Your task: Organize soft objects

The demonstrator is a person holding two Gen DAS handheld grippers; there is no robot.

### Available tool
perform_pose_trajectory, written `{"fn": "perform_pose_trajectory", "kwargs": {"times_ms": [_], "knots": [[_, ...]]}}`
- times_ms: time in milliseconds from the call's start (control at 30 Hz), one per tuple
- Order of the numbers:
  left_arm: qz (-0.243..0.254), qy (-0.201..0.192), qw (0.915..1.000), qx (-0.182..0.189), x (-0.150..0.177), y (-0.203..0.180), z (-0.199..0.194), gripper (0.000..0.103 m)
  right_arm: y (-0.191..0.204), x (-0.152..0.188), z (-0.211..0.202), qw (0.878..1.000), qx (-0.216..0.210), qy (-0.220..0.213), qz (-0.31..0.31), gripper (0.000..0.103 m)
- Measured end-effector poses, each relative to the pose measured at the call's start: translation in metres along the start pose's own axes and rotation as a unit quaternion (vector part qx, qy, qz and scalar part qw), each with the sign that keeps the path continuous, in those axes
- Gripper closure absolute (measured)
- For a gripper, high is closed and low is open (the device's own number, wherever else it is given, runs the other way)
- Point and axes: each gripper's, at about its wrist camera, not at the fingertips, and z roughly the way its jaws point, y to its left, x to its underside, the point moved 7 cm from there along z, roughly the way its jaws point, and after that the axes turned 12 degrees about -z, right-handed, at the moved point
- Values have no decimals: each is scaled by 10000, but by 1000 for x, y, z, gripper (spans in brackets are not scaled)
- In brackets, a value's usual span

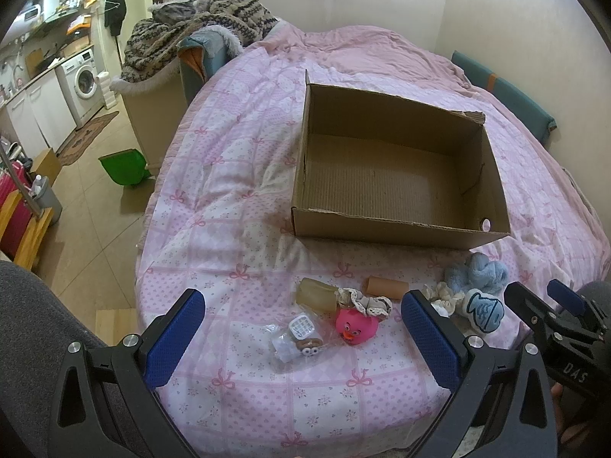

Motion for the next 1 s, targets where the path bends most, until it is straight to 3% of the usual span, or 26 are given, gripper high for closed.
{"fn": "perform_pose_trajectory", "kwargs": {"times_ms": [367, 600, 800, 1000], "knots": [[26, 42, 10000, -11, 1, 1, 2, 0, 0, 1, 1, 10000, -18, 29, 21, 0], [-81, 280, 9996, -43, -1, 6, 6, 0, -14, 0, 9, 9976, -313, 401, 464, 0], [-91, 445, 9990, -37, -20, 5, 6, 0, -39, -19, 7, 9951, -425, 503, 743, 0], [4, 594, 9978, -301, -48, 8, 18, 0, -64, -36, 16, 9904, -654, 850, 868, 0]]}}
